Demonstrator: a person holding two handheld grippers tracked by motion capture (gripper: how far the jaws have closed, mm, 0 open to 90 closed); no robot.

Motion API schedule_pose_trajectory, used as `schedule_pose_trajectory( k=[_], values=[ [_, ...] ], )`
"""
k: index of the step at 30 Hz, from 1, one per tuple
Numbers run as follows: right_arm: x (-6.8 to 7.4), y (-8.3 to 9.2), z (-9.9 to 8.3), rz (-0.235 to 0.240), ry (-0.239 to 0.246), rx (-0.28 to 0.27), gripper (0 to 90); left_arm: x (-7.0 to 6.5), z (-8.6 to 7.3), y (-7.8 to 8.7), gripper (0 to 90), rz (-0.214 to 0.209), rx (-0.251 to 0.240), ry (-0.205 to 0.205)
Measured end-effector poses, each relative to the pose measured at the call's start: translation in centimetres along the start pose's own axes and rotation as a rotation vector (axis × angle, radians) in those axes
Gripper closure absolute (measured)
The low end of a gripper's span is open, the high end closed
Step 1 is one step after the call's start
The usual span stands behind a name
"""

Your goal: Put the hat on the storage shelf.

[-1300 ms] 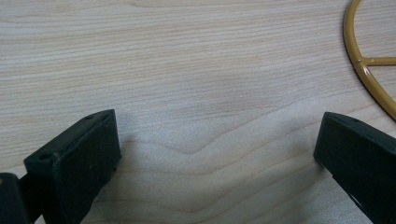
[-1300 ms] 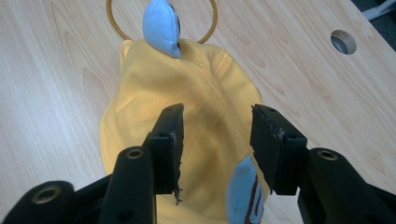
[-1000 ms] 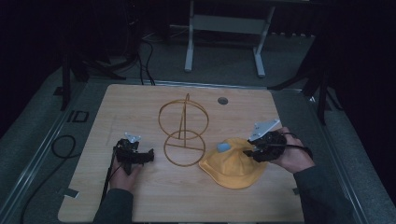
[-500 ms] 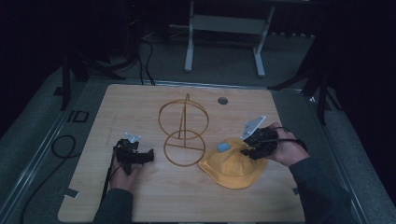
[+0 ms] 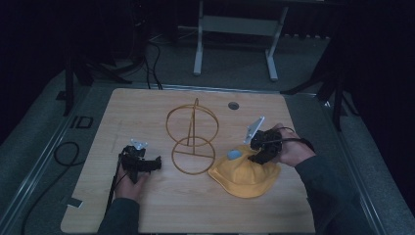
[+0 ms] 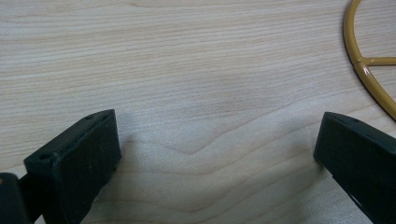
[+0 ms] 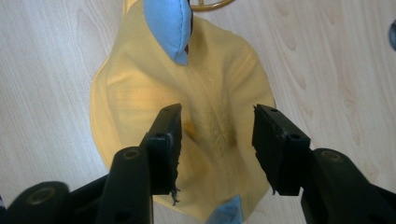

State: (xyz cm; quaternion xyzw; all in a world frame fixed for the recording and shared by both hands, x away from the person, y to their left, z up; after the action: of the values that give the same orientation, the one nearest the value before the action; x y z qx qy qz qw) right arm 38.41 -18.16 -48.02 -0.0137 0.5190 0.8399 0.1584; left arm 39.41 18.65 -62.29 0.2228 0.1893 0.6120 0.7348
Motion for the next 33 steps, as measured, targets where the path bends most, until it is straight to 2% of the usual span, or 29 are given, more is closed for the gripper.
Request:
schedule_pose_trajectory(
  k=[6, 10, 16, 19, 24, 33],
  values=[
    [0.0, -1.2, -0.1, 0.034, 0.002, 0.048, 51.5, 0.0, 0.0, 0.0, 0.4, 0.000, 0.000, 0.000],
    [-0.2, -1.6, -0.2, 0.052, -0.008, 0.061, 55.4, 0.0, 0.0, 0.0, 0.4, 0.000, 0.000, -0.001],
    [-0.1, -1.6, -0.1, 0.066, 0.003, 0.076, 75.6, 0.0, 0.0, 0.0, 0.4, 0.000, 0.000, 0.000],
    [0.0, -1.4, -0.1, 0.074, 0.009, 0.082, 81.3, 0.0, 0.0, 0.0, 0.4, 0.000, 0.000, 0.000],
    [0.2, -1.0, -0.2, 0.080, 0.021, 0.093, 83.5, 0.0, 0.0, 0.0, 0.4, 0.000, 0.000, 0.000],
    [-0.6, 0.3, -0.2, 0.049, 0.012, 0.077, 83.7, 0.0, 0.0, 0.0, 0.4, 0.000, 0.000, 0.000]
  ],
)
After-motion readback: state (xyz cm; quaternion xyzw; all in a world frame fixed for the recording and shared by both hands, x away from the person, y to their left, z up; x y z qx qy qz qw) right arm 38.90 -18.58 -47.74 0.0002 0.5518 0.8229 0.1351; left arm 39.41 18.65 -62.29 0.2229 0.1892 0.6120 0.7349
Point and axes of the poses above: each handheld gripper's, and its own axes: y roughly backward along the jaws, z roughly out of its top, x roughly to its left, the point moved 8 cm from there along -y, roughly forward along the jaws, and after that the axes turned 13 degrees about -x, right-handed, at the moved point
